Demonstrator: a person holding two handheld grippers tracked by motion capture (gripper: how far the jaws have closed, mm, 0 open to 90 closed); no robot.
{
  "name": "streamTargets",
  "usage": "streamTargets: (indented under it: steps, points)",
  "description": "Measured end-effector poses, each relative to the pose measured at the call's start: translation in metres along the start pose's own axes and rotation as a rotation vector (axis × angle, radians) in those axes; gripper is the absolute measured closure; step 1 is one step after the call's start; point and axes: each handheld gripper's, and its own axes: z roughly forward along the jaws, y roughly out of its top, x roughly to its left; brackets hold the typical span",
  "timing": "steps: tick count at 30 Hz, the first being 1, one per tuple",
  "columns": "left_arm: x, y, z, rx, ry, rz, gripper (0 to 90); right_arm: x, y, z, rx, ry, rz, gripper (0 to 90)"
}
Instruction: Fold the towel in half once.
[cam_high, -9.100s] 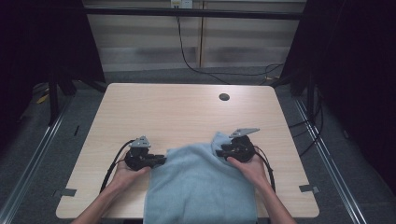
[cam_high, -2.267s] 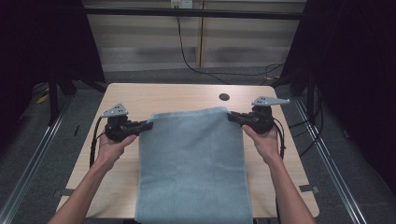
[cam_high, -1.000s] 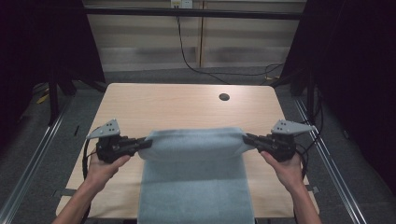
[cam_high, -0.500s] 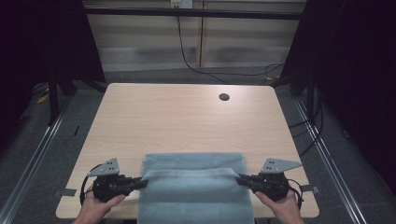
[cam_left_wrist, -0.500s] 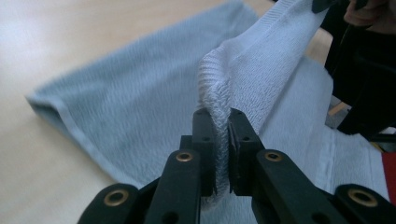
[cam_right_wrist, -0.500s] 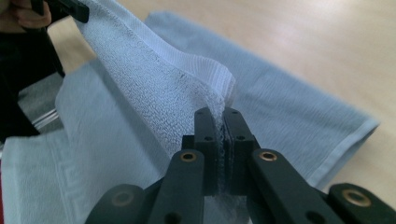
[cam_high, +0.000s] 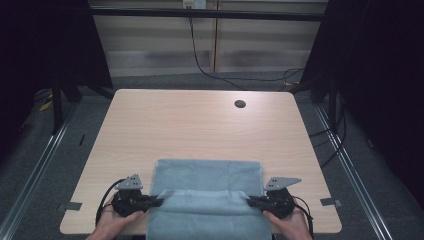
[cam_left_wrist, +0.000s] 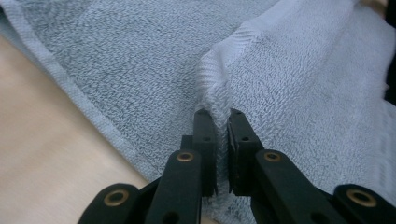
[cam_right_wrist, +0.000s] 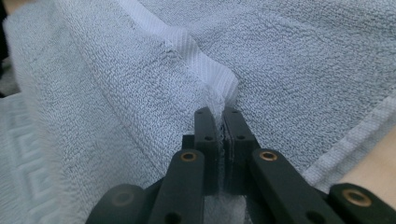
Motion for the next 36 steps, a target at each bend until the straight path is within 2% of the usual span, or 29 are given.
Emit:
streamTargets:
  steps: [4,6,8,10,13,18,24,28,30,31,33,36]
  points:
    - [0.025,0.02,0.01,-0.009,0.055,-0.023,84.4,-0.015,0.016,0.014,-0.018,-0.051,-0.002,86.6]
    - [0.037,0.029,0.016,-0.023,0.094,-0.012,84.4,-0.024,0.026,0.02,-0.013,-0.067,0.003,86.6]
    - [0.05,0.037,0.021,-0.035,0.098,-0.03,84.4,-0.036,0.034,0.026,-0.014,-0.067,0.022,86.6]
    - [0.06,0.045,0.026,-0.045,0.131,-0.023,84.4,-0.048,0.044,0.033,-0.013,-0.065,0.043,86.6]
    - [0.075,0.058,0.032,-0.043,0.171,-0.037,84.4,-0.065,0.059,0.044,-0.013,-0.072,0.067,86.6]
    - [0.105,0.072,0.039,-0.064,0.173,-0.088,84.4,-0.086,0.077,0.059,-0.036,-0.089,0.079,86.6]
    - [0.122,0.088,0.047,-0.058,0.239,-0.09,84.5,-0.106,0.101,0.077,-0.036,-0.136,0.092,86.6]
    - [0.132,0.09,0.048,-0.089,0.246,-0.118,84.5,-0.118,0.114,0.088,-0.044,-0.162,0.102,86.6]
    - [0.135,0.091,0.049,-0.093,0.261,-0.114,84.5,-0.123,0.12,0.093,-0.048,-0.17,0.12,86.6]
    - [0.136,0.092,0.05,-0.098,0.261,-0.126,84.5,-0.126,0.122,0.095,-0.054,-0.178,0.128,86.6]
    - [0.14,0.095,0.05,-0.089,0.269,-0.118,84.5,-0.13,0.126,0.099,-0.063,-0.188,0.135,86.6]
    - [0.143,0.098,0.053,-0.099,0.285,-0.11,84.5,-0.133,0.131,0.103,-0.073,-0.213,0.156,86.6]
